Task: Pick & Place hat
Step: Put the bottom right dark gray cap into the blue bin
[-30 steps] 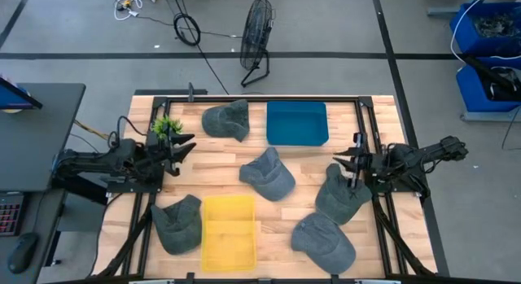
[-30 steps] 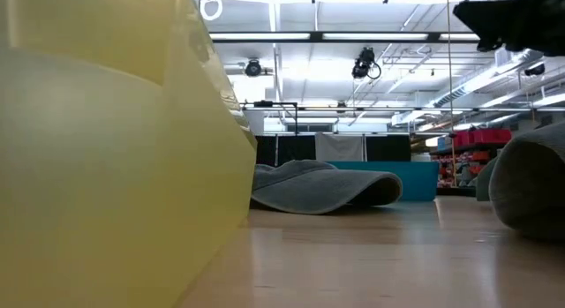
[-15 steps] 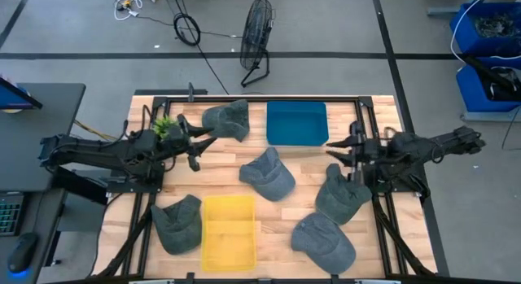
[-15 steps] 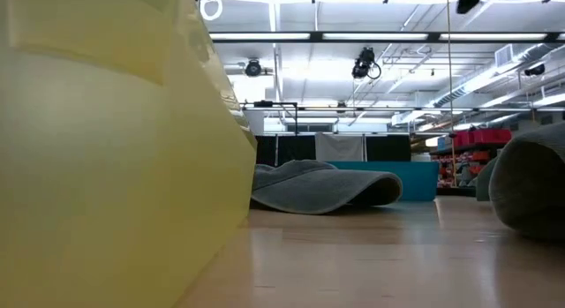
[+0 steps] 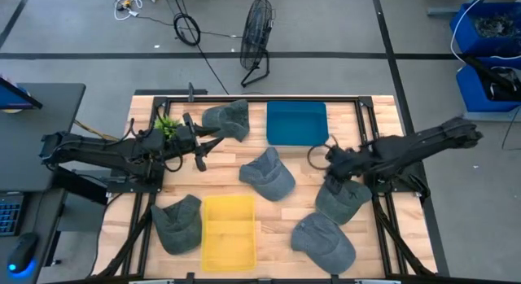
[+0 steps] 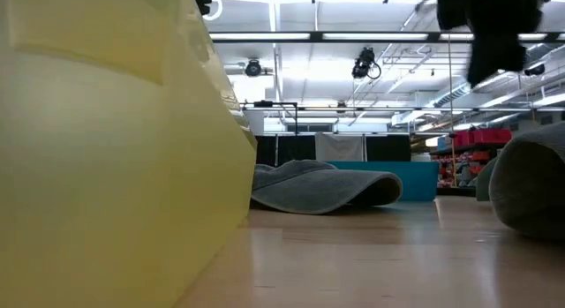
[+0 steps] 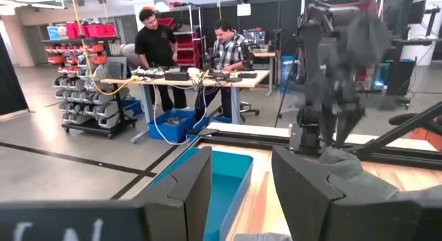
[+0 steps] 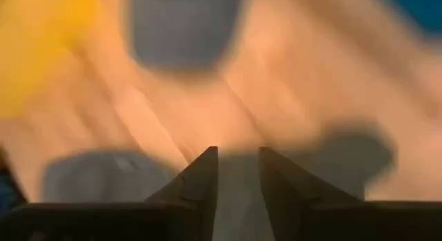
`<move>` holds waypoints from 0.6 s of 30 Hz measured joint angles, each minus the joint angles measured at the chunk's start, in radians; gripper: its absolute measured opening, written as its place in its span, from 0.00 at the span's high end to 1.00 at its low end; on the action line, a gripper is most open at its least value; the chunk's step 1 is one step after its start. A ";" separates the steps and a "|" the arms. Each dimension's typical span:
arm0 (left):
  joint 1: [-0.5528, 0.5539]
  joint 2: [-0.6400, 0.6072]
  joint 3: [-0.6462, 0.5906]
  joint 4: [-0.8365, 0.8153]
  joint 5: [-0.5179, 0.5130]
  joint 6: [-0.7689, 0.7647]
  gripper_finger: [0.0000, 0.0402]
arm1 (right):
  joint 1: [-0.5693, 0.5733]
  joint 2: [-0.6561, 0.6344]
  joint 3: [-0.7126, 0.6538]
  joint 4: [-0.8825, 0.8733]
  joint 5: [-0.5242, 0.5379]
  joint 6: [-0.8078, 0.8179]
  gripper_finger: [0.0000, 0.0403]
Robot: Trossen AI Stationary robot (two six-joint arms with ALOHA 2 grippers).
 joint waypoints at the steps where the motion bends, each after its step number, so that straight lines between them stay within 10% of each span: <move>1: 0.000 0.000 0.000 -0.003 0.000 0.000 0.61 | 0.000 0.022 -0.012 -0.027 -0.032 0.056 0.73; 9: 0.000 0.000 0.000 -0.004 0.000 0.063 0.61 | 0.000 0.136 -0.099 -0.049 -0.193 0.256 0.73; 18: 0.000 0.000 0.000 -0.002 0.000 0.128 0.61 | 0.000 0.184 -0.205 0.091 -0.124 0.312 0.73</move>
